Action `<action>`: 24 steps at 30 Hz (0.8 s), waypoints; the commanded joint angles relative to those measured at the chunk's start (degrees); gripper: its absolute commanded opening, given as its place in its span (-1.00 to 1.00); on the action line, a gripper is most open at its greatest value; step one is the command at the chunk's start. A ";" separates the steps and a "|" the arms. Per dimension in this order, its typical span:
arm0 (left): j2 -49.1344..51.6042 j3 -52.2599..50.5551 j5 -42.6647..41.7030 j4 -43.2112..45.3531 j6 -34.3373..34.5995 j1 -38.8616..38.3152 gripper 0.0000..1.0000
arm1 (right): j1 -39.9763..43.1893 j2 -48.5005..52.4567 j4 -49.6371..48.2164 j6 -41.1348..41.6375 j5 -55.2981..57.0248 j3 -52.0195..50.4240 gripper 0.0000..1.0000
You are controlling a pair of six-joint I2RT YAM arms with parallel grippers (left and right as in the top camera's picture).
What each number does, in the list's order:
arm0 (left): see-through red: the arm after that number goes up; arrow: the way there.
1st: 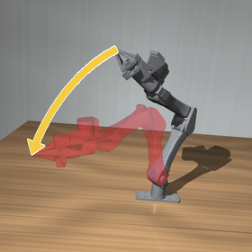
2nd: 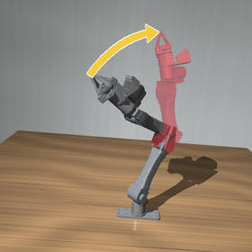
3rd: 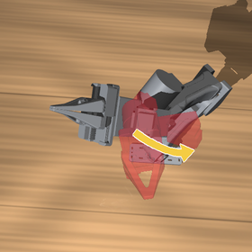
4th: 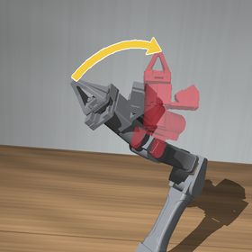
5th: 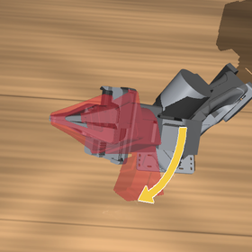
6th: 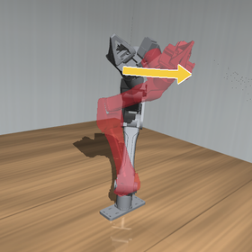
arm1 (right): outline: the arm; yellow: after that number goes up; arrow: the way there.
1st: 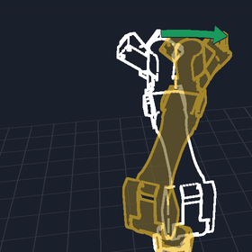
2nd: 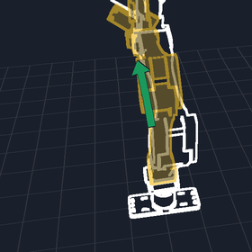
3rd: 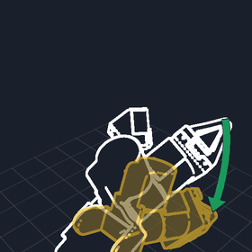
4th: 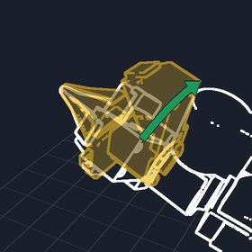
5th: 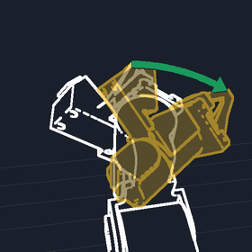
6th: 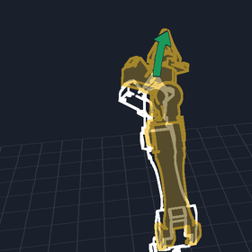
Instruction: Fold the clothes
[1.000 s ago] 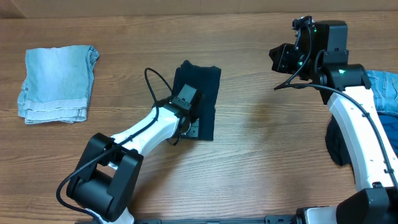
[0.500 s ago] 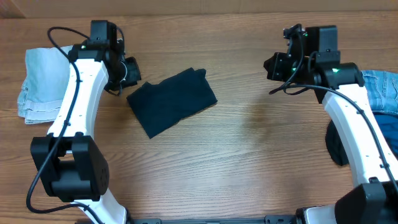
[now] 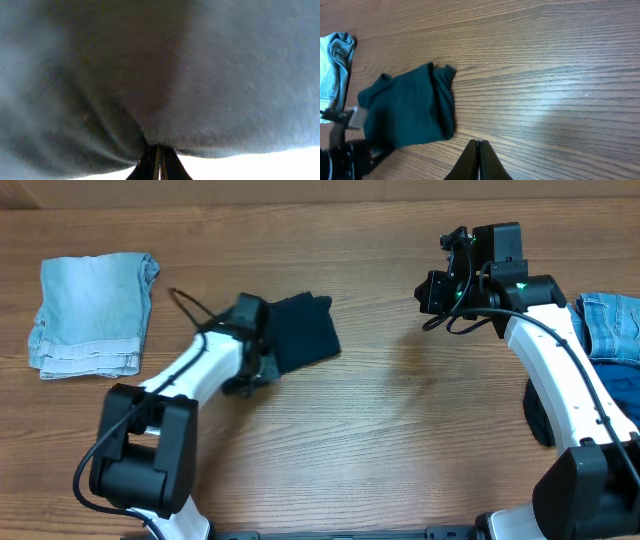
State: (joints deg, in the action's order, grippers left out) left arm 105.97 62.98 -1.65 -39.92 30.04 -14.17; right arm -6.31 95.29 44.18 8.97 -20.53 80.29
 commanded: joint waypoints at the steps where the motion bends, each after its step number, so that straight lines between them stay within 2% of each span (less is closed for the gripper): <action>1: 1.95 0.24 7.17 -0.09 -0.26 9.94 -0.90 | 0.04 -0.20 -0.11 -0.31 0.50 0.33 -0.92; 4: 1.95 6.60 3.98 1.27 -3.74 15.28 -0.83 | 0.04 -0.20 -0.11 -0.31 0.50 0.33 -0.92; 6: 1.95 12.81 3.45 1.16 -5.44 15.50 -0.59 | 0.04 -0.20 -0.11 -0.31 0.52 0.33 -0.92; 9: 1.92 21.53 -1.29 -6.12 -6.29 14.82 -0.46 | 0.04 -0.20 0.11 -0.31 0.52 0.33 -0.91; 11: 1.92 24.06 -4.28 -12.09 -4.57 14.47 -0.48 | 0.04 -0.20 0.20 -0.50 0.52 0.33 -0.91; 12: 1.95 23.85 -4.35 -17.20 0.39 14.25 -0.62 | 0.04 -0.20 0.20 -0.48 0.50 0.33 -0.91; 13: 1.95 22.60 -4.42 -18.62 1.07 13.79 -0.74 | 0.04 -0.20 0.15 -0.48 0.50 0.33 -0.91; 17: 1.95 16.61 -4.83 -12.09 -5.38 6.03 -0.78 | -0.90 0.04 -0.07 -3.28 -0.96 0.33 -0.91; 19: 1.95 16.06 -4.81 -6.10 -5.22 0.50 -0.78 | -0.87 0.04 -0.13 -3.23 -0.28 0.33 -0.91; 21: 2.08 16.02 -1.31 1.05 -0.79 -4.85 -0.78 | -0.28 0.04 -0.20 -3.23 0.28 0.33 -0.92; 24: 5.51 16.02 1.53 6.58 6.40 -7.80 -0.78 | 0.90 -0.13 -1.03 -3.02 -0.26 0.42 -0.92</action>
State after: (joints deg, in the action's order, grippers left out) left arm 107.83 79.09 -3.77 -37.04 29.21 -20.49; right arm -6.57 95.29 44.10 6.42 -20.58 80.29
